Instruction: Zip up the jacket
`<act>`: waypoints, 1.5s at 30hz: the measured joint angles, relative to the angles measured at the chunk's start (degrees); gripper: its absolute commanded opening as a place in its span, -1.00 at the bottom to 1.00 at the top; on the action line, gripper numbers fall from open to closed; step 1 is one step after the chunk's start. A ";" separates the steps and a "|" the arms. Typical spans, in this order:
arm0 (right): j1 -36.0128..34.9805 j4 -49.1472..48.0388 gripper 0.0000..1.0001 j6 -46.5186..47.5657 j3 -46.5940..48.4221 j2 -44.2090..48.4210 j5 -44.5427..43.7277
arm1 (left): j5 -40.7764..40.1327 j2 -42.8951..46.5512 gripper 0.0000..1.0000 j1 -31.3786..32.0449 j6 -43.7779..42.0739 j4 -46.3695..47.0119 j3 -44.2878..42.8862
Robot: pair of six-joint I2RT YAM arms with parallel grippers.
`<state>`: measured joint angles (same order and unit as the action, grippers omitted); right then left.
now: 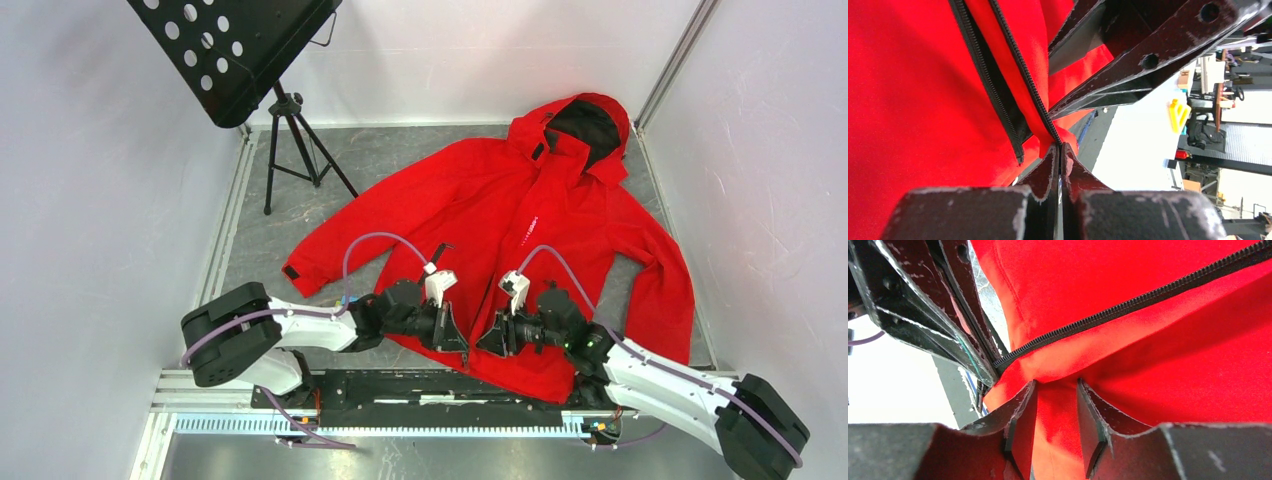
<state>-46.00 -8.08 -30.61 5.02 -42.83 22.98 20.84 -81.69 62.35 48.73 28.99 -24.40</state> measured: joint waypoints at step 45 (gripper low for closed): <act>0.00 -14.91 0.27 -4.15 -4.11 2.99 10.03 | 10.38 -4.35 -0.95 -2.67 -0.59 4.24 -3.26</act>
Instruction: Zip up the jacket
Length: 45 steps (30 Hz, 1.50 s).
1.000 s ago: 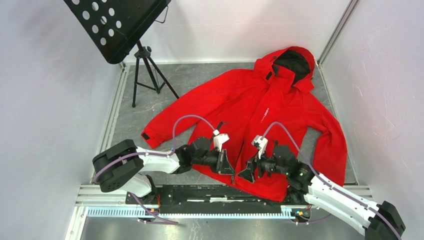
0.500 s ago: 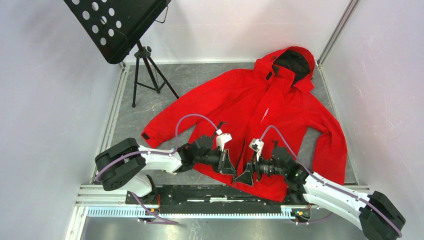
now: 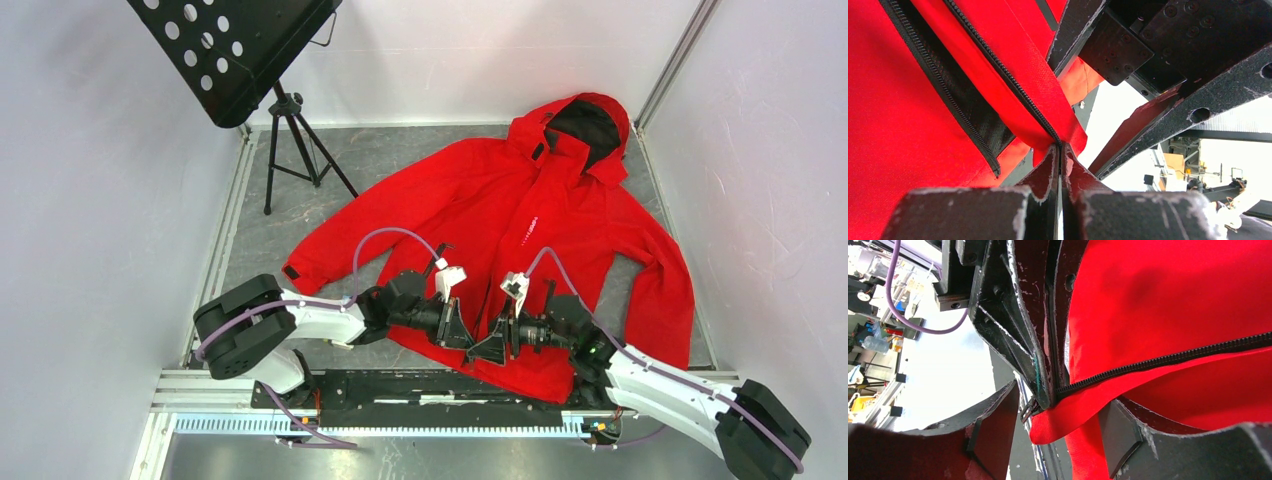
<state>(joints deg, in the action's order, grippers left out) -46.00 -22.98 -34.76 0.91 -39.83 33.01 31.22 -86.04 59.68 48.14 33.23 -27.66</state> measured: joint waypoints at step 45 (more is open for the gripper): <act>0.04 -2.25 0.24 0.42 0.00 -2.36 3.43 | -1.77 3.39 -0.95 -0.22 -0.07 -5.33 -0.79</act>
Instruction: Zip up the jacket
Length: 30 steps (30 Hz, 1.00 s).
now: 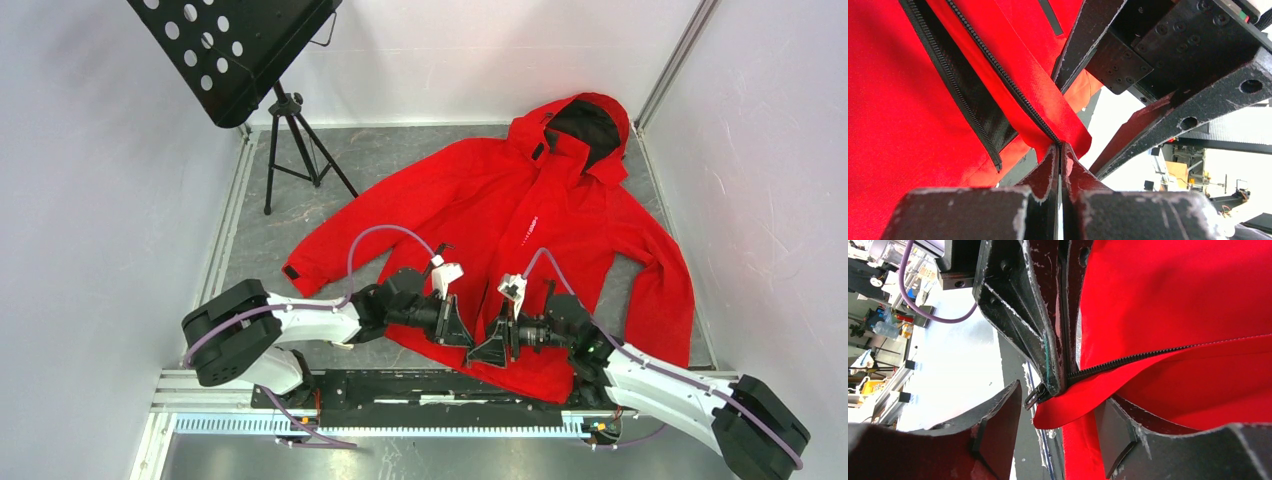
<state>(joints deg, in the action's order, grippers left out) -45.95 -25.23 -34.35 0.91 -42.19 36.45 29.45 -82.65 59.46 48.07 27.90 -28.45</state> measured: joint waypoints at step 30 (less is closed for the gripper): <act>0.24 3.98 -0.99 1.77 0.00 3.41 -1.25 | -0.83 1.81 -0.76 -0.57 -0.37 -1.44 0.00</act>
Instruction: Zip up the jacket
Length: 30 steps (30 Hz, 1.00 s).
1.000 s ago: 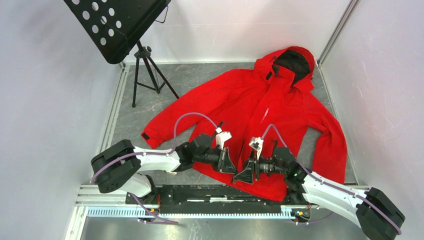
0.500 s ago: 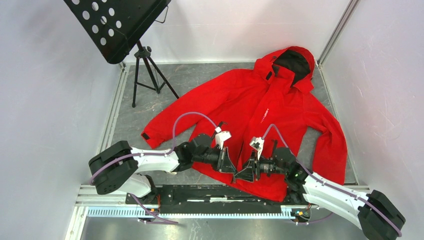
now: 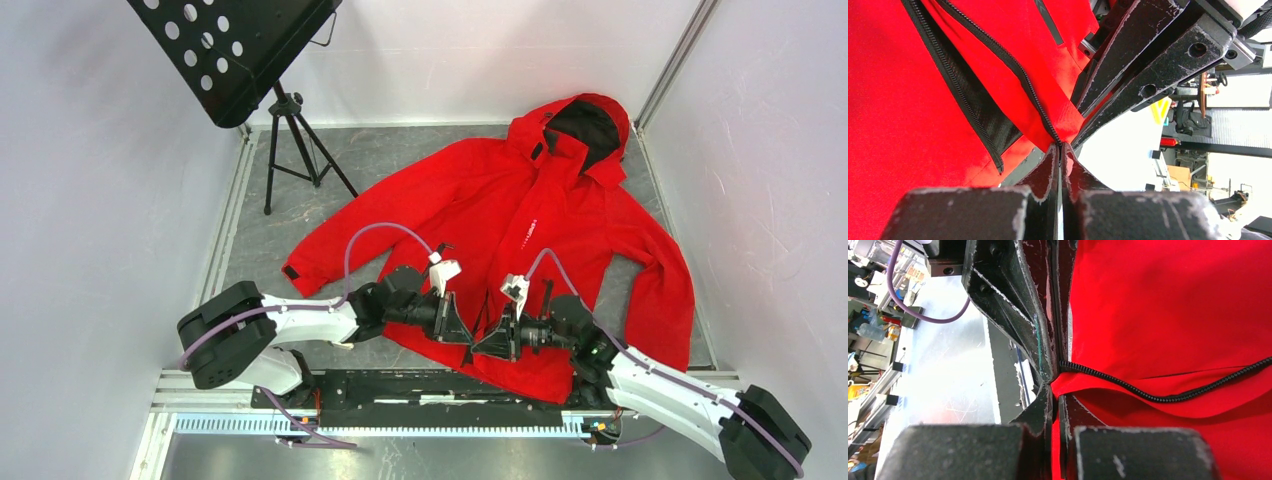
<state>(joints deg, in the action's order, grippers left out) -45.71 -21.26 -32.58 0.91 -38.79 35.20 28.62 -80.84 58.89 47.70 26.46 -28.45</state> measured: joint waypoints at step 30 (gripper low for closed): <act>-0.31 29.79 -1.00 4.37 1.95 12.17 -18.80 | -26.03 -10.88 0.13 9.27 -8.63 -53.18 -30.75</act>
<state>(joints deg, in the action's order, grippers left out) -46.02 8.54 -28.21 2.85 -26.61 16.40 2.59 -91.72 68.16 39.07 -26.72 -59.20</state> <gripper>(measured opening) 0.024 0.695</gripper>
